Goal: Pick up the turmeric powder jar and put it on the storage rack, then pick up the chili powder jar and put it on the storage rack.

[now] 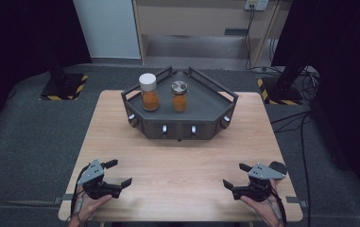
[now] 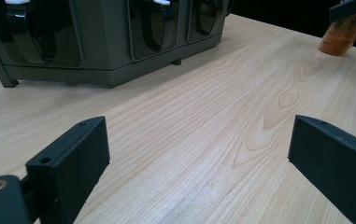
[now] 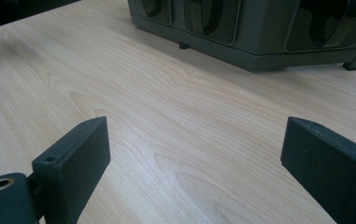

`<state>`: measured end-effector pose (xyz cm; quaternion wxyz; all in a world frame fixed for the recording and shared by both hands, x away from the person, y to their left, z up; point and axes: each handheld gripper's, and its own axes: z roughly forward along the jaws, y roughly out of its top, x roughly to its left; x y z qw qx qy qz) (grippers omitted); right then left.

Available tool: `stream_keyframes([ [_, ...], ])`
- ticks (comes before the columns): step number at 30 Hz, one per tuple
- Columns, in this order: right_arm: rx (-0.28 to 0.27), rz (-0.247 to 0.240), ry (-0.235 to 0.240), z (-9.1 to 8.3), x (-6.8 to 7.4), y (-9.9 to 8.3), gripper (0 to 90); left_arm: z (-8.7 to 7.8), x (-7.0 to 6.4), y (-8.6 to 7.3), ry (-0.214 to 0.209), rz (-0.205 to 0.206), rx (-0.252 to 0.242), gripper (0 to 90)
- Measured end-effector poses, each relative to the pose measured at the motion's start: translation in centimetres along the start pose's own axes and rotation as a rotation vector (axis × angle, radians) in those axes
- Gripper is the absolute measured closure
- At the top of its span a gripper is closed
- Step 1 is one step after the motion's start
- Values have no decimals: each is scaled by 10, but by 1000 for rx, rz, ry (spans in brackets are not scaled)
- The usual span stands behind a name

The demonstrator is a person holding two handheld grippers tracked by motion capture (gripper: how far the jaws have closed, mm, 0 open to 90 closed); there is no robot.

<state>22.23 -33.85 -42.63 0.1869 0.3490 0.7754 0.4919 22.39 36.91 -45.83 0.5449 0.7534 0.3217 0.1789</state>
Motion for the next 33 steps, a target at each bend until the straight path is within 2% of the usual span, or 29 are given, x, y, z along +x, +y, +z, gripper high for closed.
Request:
stream_keyframes([
  [20,-1,0,-7,0,2,0,45,1,0,0,-6,3,-1,45],
  [27,-7,19,-20,-1,2,-1,21,-1,0,0,0,-7,-2,43],
  [33,-12,8,-42,-1,7,-1,19,-3,-1,1,-3,-8,-1,41],
])
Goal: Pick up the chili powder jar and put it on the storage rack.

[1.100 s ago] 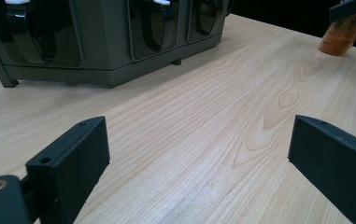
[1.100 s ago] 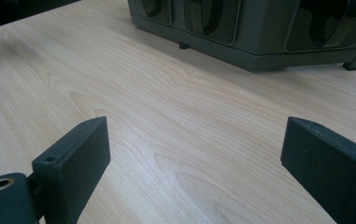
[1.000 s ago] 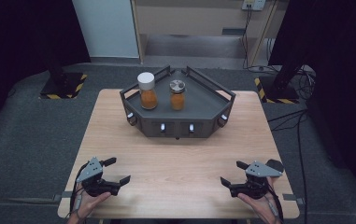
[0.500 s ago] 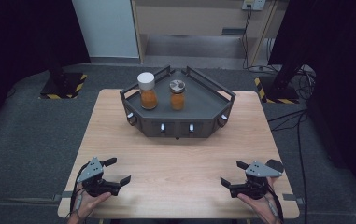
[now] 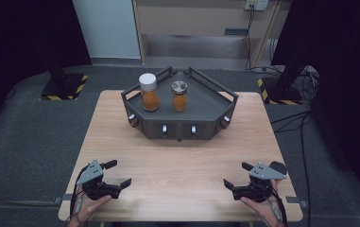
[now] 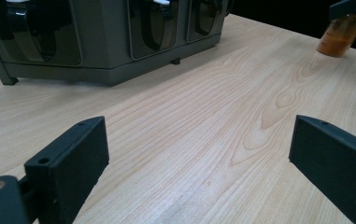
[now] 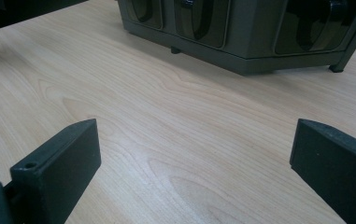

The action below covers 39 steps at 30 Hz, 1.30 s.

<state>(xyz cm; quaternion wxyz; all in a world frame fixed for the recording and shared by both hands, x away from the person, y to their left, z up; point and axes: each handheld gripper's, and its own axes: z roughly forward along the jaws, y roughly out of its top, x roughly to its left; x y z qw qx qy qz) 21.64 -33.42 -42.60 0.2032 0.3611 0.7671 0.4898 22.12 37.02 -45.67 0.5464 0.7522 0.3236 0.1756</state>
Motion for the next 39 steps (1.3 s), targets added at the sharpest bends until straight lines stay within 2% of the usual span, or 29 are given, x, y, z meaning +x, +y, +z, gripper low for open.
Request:
stream_keyframes([
  [10,12,-17,4,-2,1,5,26,-7,-3,-2,27,-22,-3,41],
  [18,13,10,8,-7,-1,10,41,-11,-5,-2,31,-26,0,40],
  [24,10,21,-4,-15,-3,17,47,-13,-5,-4,33,-29,-4,40],
  [34,5,-10,-42,-34,-4,38,53,-13,-4,-5,30,-34,-8,41],
  [39,-4,-7,-67,-45,-6,46,58,-13,-3,-5,23,-35,-13,41],
])
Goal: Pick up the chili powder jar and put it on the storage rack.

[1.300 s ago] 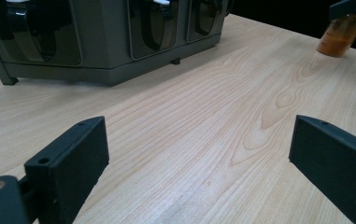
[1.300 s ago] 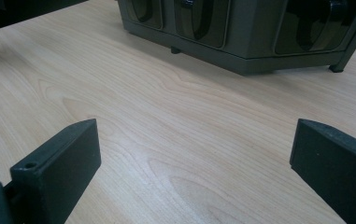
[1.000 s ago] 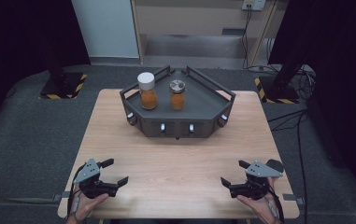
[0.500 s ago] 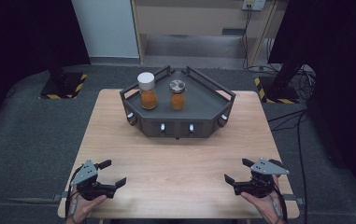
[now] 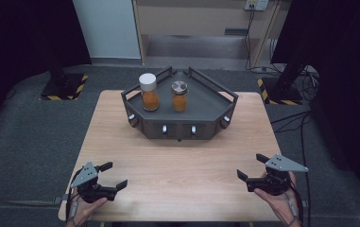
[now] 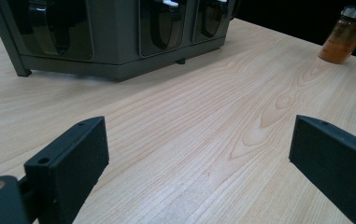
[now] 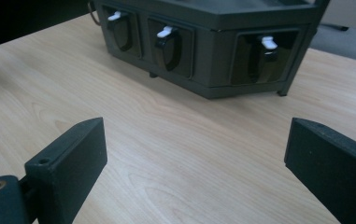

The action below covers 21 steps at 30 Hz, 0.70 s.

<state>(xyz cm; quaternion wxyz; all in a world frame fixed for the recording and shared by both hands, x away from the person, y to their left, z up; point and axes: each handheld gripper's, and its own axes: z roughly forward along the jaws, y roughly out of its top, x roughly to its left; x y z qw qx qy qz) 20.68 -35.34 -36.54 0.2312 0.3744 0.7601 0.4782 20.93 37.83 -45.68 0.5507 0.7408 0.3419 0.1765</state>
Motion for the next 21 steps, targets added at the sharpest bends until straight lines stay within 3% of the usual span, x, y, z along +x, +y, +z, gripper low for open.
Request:
stream_keyframes([
  [6,2,10,-39,-10,-5,5,59,1,1,0,1,-3,2,40],
  [14,2,49,-114,-24,-16,7,61,1,1,0,0,-2,1,40],
  [21,7,89,-151,-32,-26,6,62,1,1,-1,-1,-1,-2,40],
])
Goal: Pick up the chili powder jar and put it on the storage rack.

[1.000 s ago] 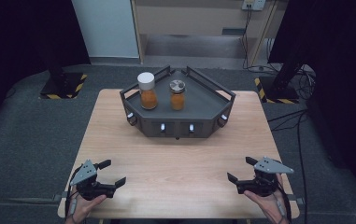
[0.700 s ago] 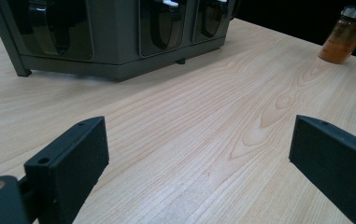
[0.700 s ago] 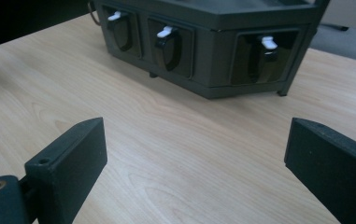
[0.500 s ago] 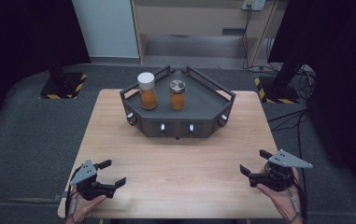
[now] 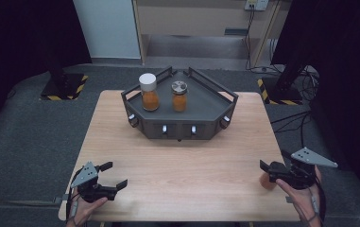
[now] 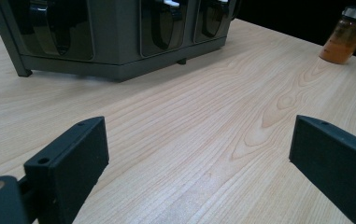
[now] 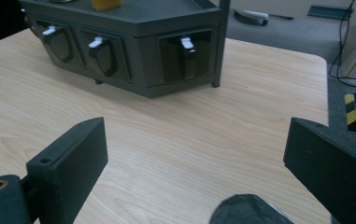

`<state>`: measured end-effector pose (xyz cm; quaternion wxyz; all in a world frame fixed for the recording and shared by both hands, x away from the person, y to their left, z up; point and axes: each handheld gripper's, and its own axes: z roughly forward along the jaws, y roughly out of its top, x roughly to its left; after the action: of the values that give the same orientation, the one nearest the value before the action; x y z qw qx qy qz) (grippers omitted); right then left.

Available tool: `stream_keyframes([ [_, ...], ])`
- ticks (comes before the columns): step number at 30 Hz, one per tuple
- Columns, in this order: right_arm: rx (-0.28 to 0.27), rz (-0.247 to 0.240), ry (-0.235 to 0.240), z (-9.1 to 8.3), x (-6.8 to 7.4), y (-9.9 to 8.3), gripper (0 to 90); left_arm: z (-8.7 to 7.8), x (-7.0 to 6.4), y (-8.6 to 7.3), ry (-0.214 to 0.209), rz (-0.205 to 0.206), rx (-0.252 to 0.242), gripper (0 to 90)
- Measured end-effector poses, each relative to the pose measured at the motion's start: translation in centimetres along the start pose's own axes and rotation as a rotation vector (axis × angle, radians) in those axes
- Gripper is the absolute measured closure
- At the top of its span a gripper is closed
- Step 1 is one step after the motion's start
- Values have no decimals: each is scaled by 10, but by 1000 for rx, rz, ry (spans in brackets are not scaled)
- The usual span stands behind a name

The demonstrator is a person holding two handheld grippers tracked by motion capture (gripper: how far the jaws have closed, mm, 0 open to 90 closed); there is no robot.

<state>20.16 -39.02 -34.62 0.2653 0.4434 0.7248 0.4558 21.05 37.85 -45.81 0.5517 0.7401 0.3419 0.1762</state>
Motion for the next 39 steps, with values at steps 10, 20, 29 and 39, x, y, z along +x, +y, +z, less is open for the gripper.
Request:
stream_keyframes([
  [10,13,17,-37,-7,-8,-4,65,1,0,0,-1,1,4,40],
  [20,30,52,-52,-6,-13,-17,69,1,0,1,0,1,7,40],
  [29,55,85,-52,3,-18,-33,83,1,0,1,1,0,10,40],
  [39,78,104,-50,12,-21,-45,146,1,0,1,1,2,12,40],
])
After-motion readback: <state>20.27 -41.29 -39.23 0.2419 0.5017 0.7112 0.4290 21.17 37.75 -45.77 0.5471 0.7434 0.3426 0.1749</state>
